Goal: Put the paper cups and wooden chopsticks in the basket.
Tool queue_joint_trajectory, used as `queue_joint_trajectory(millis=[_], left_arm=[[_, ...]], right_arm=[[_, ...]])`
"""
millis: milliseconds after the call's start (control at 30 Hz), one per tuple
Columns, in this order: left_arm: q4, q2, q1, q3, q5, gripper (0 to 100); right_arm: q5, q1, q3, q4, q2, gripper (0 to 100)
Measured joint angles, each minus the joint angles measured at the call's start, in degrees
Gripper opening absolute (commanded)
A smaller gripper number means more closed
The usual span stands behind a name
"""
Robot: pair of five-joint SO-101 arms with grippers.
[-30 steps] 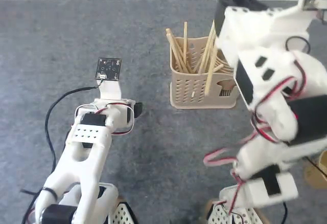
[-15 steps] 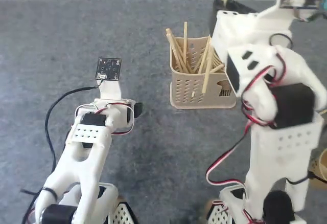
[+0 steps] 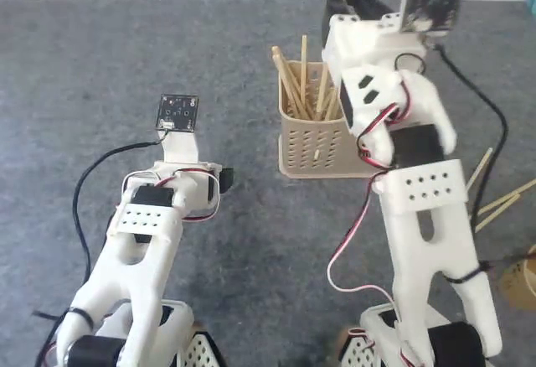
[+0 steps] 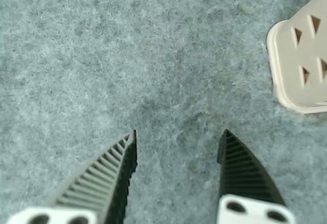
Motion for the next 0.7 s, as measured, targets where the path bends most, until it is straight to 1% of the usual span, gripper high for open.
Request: queue_joint_trajectory(millis=[167,400,433,567,700], left_arm=[[0.0,0.0,0.0,0.0,0.0,25],[0.0,0.0,0.0,0.0,0.0,25],[0.0,0.0,0.0,0.0,0.0,25],[-0.7,0.0,0.0,0.0,0.0,25],[-1.6,0.0,0.0,0.0,0.0,25]], right_arm=[[5.1,0.0,12.3,-13.3,0.0,0.8],[7.5,0.1,26.4,-28.0,0.0,1.3],[7.5,0.3,28.0,-29.9,-0.7,2.9],[7.5,0.3,34.5,-35.1,-5.5,16.9],[7.5,0.0,40.5,-35.8,-12.4,17.7]])
